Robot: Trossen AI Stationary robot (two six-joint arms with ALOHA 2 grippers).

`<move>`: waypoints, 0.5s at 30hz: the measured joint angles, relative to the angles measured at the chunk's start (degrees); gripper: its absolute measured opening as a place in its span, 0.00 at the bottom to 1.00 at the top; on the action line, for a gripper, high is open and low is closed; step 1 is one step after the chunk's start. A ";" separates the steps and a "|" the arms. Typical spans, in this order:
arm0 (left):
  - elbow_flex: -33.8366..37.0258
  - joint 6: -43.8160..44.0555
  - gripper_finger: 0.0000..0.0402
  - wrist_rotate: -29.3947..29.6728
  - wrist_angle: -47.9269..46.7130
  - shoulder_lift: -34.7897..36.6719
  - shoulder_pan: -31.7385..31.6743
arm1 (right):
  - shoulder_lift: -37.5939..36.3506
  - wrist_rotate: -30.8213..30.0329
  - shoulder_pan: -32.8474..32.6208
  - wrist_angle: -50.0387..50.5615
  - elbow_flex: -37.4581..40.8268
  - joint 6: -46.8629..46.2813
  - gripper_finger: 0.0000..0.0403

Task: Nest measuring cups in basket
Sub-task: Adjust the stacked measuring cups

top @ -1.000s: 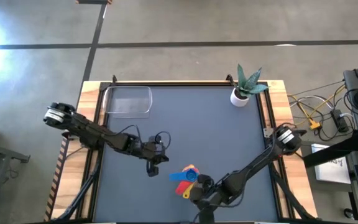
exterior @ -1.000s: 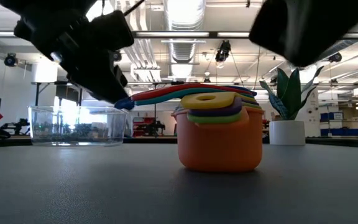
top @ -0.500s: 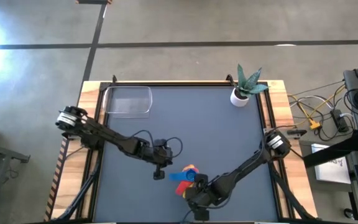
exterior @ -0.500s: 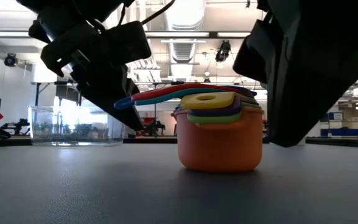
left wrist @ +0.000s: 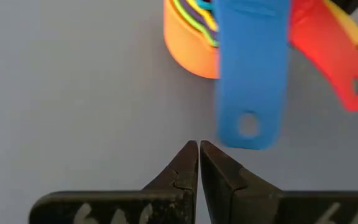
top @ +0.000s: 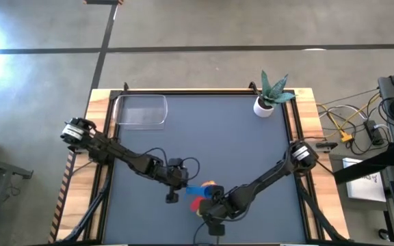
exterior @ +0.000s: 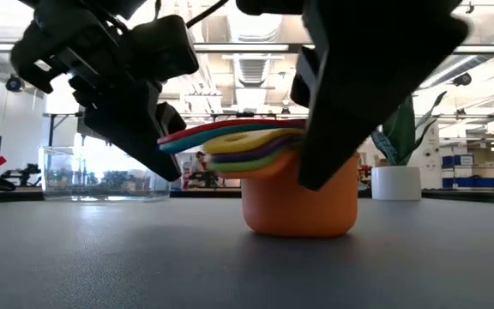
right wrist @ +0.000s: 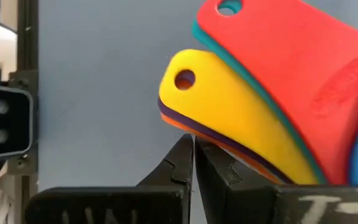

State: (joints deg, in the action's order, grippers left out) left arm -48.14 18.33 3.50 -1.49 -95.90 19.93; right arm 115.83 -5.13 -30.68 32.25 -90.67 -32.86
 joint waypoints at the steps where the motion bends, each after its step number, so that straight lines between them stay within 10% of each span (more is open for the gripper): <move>1: 0.00 0.00 0.00 -0.02 0.04 0.00 0.25 | 0.00 -0.20 0.25 0.00 0.00 0.11 0.02; 15: 0.00 0.22 0.00 -2.77 1.76 0.05 1.78 | 0.00 -2.45 2.09 -0.57 0.05 0.85 0.02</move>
State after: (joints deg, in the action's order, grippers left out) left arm -48.14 18.55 0.73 0.27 -95.85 21.71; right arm 115.83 -7.58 -28.59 31.68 -90.63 -32.01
